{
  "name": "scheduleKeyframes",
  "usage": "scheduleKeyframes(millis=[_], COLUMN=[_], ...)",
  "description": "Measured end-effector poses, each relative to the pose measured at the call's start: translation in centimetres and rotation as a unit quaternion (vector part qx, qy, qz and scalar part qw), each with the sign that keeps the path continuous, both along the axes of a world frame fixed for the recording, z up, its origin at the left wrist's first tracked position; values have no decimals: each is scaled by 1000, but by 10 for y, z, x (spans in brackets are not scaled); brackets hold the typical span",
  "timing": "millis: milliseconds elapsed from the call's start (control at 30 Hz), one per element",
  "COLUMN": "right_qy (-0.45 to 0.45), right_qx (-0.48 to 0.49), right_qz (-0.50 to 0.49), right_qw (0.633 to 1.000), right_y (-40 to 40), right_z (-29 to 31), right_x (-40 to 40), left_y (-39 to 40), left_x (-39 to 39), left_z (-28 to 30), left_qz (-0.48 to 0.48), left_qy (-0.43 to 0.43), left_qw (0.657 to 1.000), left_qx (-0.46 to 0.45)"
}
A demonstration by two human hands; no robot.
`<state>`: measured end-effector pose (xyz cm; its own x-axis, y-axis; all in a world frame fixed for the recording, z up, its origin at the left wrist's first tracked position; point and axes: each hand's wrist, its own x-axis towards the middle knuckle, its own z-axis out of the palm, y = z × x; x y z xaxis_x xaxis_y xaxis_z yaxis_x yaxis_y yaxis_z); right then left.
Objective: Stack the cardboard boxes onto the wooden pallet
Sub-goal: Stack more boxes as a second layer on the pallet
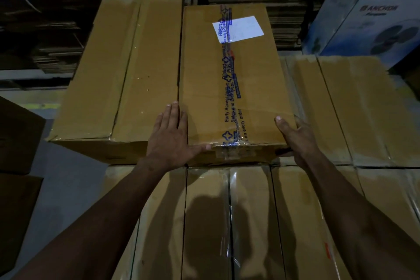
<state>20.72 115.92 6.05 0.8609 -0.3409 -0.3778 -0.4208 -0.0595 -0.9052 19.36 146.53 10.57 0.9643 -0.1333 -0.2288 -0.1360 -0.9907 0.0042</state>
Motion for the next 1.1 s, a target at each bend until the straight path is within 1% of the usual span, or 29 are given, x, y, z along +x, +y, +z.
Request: scheduleKeyframes(millis=[167,300,433,567,967,1100], right_qy=[-6,-7,-5,-4,21,22], right_qx=[11,5,-5,-11,20,6], right_qz=[3,8,3,0,-12,-8], right_qw=[1000,1000,1000,1000,1000,1000], right_y=[-3,-4,0,2,4,3], right_z=[-5,-4,0,3,9,6], right_x=[3,2,1,1,2,2], left_y=[-1,-4,-3,-5,-3,-2], left_x=[1,-2,-4,-4,-6,-5], left_z=[-6,-5,-1,-2,-7,-9], left_qz=[-24,-34,-45,-39,-42,-47], left_qy=[0,-7,6,9,-15,-20], left_qw=[998,996,993,993,995,995], left_qx=[54,79,106,109,89,87])
